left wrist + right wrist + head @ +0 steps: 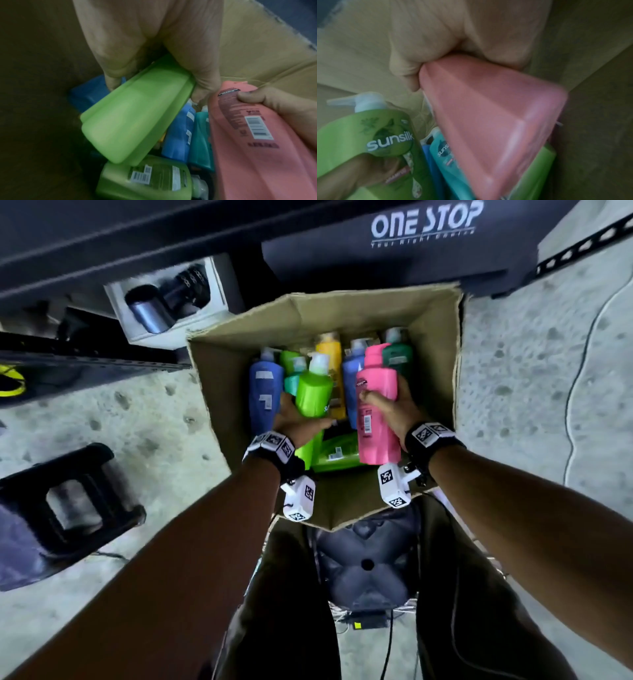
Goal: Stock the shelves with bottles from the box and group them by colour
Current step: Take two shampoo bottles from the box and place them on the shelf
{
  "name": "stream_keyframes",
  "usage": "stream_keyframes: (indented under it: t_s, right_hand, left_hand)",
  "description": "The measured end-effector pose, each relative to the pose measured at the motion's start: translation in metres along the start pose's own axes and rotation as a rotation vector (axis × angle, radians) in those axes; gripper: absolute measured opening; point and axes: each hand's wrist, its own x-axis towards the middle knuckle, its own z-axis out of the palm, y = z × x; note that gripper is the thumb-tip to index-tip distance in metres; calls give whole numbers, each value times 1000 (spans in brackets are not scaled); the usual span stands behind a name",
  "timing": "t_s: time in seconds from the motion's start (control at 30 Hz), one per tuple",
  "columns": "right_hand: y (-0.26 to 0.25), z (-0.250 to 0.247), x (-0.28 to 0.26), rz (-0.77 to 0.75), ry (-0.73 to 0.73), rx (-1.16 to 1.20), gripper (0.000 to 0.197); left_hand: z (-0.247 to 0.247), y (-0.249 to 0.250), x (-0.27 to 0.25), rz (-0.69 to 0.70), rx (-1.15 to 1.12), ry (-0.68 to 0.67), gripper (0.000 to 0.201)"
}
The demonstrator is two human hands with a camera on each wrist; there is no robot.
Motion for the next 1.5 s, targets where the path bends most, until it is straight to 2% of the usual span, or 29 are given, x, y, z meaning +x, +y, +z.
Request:
stream_keyframes:
  t_s: [0.07,0.2,0.37,0.47,0.6,0.73,0.87,1.0,1.23,1.37,1.5]
  right_hand:
    - [-8,-2,-16,-26,-31,-40,43]
    - [-23,-5,-46,-48,-113,-87,39]
    - [-39,-4,-91,-31,-211,-131,60]
    - [-48,-8,-121,-27,-249,-157,64]
    - [-60,-14,-162,-24,-272,-204,68]
    - [-73,-19,-206,1,-306,-238,69]
    - [-90,-27,-249,-17,-284,-246,71]
    - [-112,-30,-288,-35,-258,-267,71]
    - [-145,-32,-335,-119,-226,-309,74]
    - [-165,-37,-361,-198,-213,-321,74]
    - [-188,-39,-389,-298,-158,-270,67]
  left_hand:
    - [-4,-3,-20,-15,-53,2,75]
    - [-17,-6,-60,-42,-114,-29,84]
    - [-37,-6,-111,-36,-241,-71,94]
    - [-49,-6,-141,-59,-235,-42,90]
    - [-62,-5,-178,-73,-260,-9,74]
    - [-77,4,-223,-87,-343,2,75]
    - [-91,13,-267,-106,-372,14,80]
    - [-109,22,-309,-70,-401,-3,79]
    - [-136,37,-366,-21,-373,71,83]
    - [-153,52,-386,59,-375,108,89]
    - [-172,62,-406,159,-420,162,85]
